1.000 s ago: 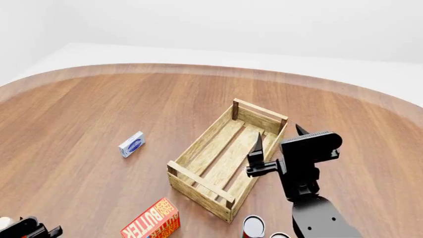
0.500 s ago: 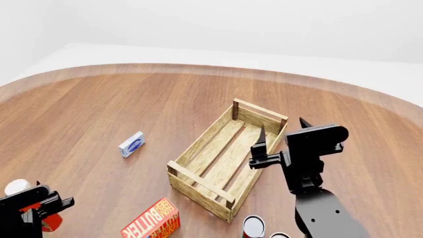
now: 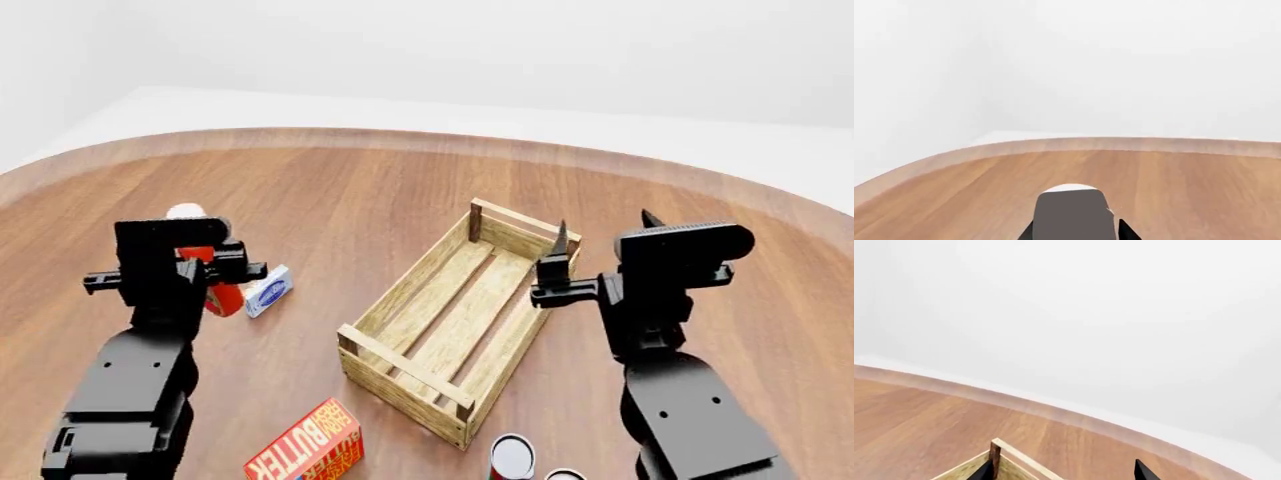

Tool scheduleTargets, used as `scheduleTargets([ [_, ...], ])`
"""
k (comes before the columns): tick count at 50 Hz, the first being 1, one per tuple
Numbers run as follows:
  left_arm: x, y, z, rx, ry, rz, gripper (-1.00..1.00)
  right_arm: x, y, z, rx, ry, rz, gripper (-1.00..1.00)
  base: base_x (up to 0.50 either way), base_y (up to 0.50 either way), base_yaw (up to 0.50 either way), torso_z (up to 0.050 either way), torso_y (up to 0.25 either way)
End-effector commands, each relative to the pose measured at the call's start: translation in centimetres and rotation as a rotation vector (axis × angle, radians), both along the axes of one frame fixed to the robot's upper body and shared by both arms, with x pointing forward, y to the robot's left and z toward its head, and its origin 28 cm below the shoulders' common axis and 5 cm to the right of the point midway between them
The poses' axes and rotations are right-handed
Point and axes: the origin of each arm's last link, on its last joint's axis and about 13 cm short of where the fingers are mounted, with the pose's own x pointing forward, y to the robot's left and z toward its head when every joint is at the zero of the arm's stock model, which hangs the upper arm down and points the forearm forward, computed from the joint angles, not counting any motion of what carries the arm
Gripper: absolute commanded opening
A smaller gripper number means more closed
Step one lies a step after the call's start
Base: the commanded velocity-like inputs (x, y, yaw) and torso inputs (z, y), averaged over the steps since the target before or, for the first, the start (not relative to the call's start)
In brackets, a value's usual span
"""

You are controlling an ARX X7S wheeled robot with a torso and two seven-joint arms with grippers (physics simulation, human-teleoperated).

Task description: Pick up the ketchup, and put it in the wooden tray.

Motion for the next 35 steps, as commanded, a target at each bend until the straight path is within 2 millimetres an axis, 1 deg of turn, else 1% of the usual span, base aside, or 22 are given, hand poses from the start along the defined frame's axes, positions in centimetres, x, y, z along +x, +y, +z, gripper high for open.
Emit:
scheduleTargets([
  [1,5.8,-3.7,4.1,0.006,-0.021,-0.188,-1.00,0.1,-0.9,0.7,0.009,-0.014,-0.037,1.00,0.00,0.00,0.00,0.000,0.000],
  [5,8.0,-5.3,4.6,0.014,-0.012,-0.264,-1.00,0.0,-1.5,0.9,0.017,-0.018,-0.061,1.00,0.00,0.00,0.00,0.000,0.003],
  [10,9.6,-7.3,5.5,0.013,-0.011,-0.364,-1.00,-0.6,-2.3,1.2,0.019,-0.026,-0.089,1.00,0.00,0.00,0.00,0.000,0.000],
  [15,10.0,-9.2,6.6,-0.007,-0.014,-0.447,-1.00,-1.3,-3.1,1.2,0.024,-0.026,-0.124,1.00,0.00,0.00,0.00,0.000,0.000],
  [19,10.0,-10.5,7.0,-0.016,-0.013,-0.505,-1.00,-2.1,-3.8,1.2,0.028,-0.024,-0.167,1.00,0.00,0.00,0.00,0.000,0.000],
  [27,9.6,-13.1,6.9,-0.049,0.014,-0.584,-1.00,-3.8,-4.8,1.2,0.025,-0.021,-0.237,1.00,0.00,0.00,0.00,0.000,0.001],
  [35,9.0,-14.9,6.4,-0.057,0.036,-0.644,-1.00,-5.3,-5.8,1.3,0.022,-0.020,-0.293,1.00,0.00,0.00,0.00,0.000,0.000],
])
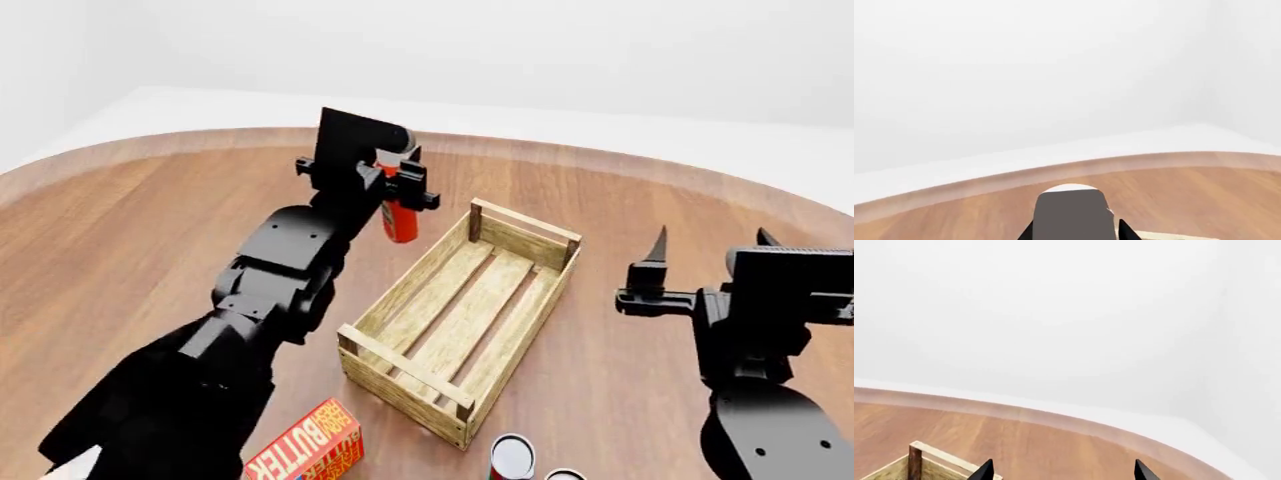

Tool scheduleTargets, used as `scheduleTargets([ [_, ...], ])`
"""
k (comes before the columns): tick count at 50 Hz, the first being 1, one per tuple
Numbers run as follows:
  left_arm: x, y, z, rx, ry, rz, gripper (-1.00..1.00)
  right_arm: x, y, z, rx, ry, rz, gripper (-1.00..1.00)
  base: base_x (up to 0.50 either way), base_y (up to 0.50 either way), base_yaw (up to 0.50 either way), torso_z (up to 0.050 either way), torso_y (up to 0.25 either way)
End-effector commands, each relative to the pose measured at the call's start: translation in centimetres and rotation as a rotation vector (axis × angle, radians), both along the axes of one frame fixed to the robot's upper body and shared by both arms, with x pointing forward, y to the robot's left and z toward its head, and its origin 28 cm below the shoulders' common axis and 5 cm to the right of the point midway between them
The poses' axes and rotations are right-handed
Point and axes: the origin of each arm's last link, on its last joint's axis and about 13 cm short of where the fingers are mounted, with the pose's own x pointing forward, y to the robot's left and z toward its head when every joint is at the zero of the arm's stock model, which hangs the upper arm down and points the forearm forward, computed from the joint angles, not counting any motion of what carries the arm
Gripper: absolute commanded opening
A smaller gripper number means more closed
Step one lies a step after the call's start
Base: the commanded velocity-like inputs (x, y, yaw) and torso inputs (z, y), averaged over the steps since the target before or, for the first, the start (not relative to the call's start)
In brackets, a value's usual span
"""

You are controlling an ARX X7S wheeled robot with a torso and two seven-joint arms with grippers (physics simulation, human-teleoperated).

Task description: Pick up the ketchup, and put it in the wooden tray.

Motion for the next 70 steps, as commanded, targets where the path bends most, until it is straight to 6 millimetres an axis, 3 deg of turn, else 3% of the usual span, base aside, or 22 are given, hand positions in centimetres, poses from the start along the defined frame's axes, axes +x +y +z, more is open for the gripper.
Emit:
scheduleTargets([
  [1,-0.4,-2.3,0.3,-0.015,0.028,-0.071,-1.00,-2.0,-1.4,0.1,-0.005,0.003,-0.084,1.00,0.00,0.00,0.00,0.000,0.000],
  [26,-1.5,-4.5,-0.9,-0.027,0.088,-0.139,-1.00,-2.8,-1.9,-0.2,-0.002,0.019,-0.175,1.00,0.00,0.00,0.00,0.000,0.000],
  [41,-1.8,-5.3,-0.2,-0.033,0.065,-0.139,-1.00,-2.7,-1.8,-0.2,0.004,0.023,-0.203,1.00,0.00,0.00,0.00,0.000,-0.005],
  [70,-1.3,-5.4,1.6,-0.009,0.012,-0.096,-1.00,-2.8,-1.8,-0.2,0.025,0.025,-0.228,1.00,0.00,0.00,0.00,0.000,-0.144],
])
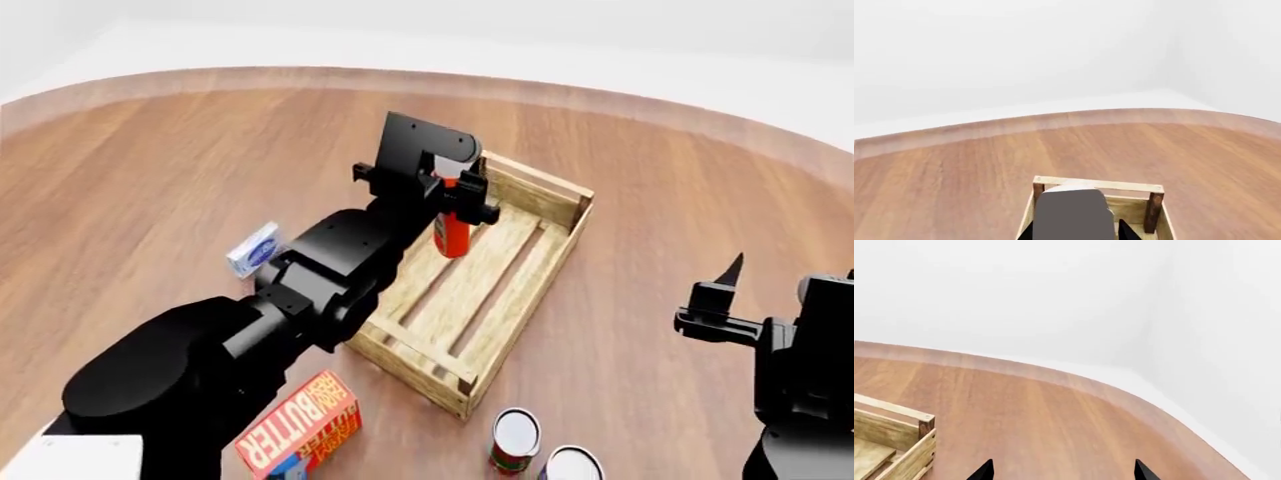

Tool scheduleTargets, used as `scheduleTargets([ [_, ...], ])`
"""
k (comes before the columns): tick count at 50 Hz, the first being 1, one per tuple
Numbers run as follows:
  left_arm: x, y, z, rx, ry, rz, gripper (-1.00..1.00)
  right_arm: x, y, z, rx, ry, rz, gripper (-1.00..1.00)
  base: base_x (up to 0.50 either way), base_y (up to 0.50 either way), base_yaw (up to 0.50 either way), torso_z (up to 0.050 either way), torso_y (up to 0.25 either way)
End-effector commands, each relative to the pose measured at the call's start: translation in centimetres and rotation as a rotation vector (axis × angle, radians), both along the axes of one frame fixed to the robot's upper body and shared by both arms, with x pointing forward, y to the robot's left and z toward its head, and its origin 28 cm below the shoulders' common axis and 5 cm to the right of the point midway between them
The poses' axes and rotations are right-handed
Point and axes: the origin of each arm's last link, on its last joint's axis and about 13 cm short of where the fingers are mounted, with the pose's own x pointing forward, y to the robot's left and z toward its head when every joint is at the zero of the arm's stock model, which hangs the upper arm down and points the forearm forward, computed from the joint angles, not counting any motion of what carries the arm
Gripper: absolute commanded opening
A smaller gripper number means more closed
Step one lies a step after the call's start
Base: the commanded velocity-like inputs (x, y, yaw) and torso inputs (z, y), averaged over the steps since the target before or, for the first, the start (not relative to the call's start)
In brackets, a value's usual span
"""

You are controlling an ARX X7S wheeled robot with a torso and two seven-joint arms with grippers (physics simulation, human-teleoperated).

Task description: Pick up the ketchup, and put it in the wooden tray.

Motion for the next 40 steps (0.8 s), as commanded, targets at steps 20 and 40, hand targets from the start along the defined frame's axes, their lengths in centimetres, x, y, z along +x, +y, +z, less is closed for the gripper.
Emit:
scheduleTargets([
  [20,0.41,-0.23,2.10,-0.026,-0.088,0.010,-1.00,0.01,0.02,-0.02,0.011,-0.006,-0.015,1.00,0.00,0.00,0.00,0.000,-0.155],
  [40,0.30,-0.37,1.92,0.007,-0.125,0.002,-1.00,0.00,0.03,-0.02,0.015,-0.006,-0.020,1.00,0.00,0.00,0.00,0.000,-0.155],
])
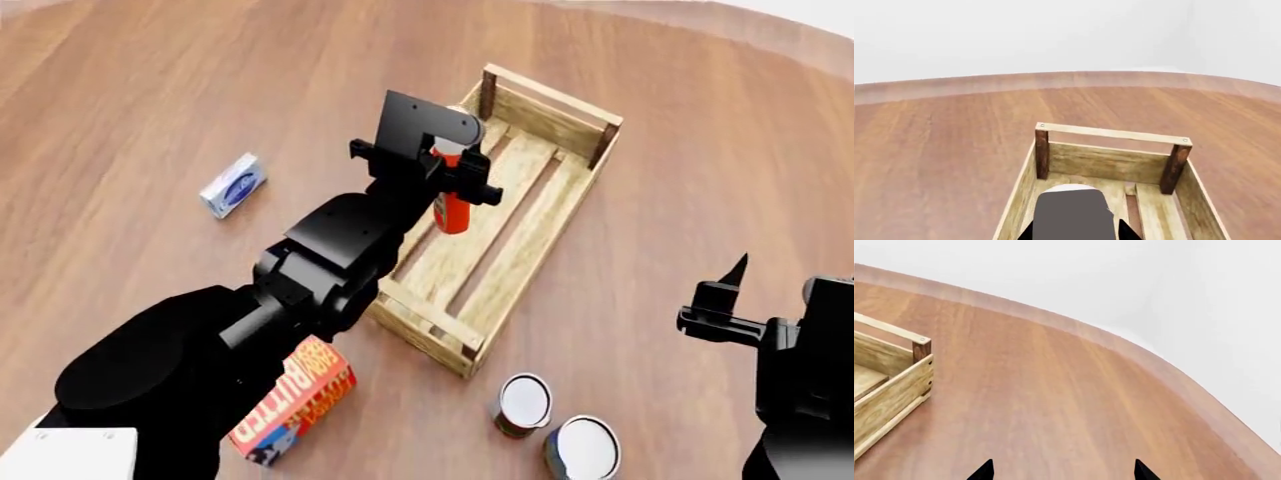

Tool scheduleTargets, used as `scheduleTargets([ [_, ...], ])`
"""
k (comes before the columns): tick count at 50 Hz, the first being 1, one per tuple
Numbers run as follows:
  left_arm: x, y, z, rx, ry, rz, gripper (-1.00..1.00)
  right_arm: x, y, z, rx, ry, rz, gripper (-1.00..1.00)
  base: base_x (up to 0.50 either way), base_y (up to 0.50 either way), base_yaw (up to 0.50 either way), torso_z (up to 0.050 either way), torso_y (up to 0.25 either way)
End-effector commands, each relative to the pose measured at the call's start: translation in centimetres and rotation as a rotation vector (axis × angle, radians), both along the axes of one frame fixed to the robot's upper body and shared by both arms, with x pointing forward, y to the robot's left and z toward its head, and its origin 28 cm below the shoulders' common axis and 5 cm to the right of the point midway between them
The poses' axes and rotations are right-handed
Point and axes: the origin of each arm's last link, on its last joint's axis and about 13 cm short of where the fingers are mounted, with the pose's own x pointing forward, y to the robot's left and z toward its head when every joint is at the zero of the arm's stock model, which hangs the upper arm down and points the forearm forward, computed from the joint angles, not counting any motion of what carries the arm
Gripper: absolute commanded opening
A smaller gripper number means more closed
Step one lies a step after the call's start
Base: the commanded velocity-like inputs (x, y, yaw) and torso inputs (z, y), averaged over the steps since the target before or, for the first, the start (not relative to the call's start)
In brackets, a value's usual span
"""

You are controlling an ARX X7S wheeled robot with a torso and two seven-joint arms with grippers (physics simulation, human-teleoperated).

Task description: Pick up the ketchup, and put it in the wooden tray.

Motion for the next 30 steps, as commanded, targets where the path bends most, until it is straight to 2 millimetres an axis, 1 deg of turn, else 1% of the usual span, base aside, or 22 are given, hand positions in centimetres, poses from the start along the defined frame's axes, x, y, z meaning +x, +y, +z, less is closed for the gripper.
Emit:
scheduleTargets([
  [1,0.0,-0.3,0.3,0.005,-0.030,-0.009,-1.00,0.0,0.0,0.0,0.002,0.000,-0.002,1.00,0.00,0.00,0.00,0.000,-0.154],
  [7,-0.1,-0.3,0.2,0.027,-0.050,-0.004,-1.00,0.0,0.0,0.0,0.002,-0.002,-0.003,1.00,0.00,0.00,0.00,0.000,-0.138],
  [30,-0.3,-0.2,-1.2,0.056,-0.053,0.022,-1.00,0.0,0.0,0.0,0.005,0.000,-0.015,1.00,0.00,0.00,0.00,0.000,0.000],
])
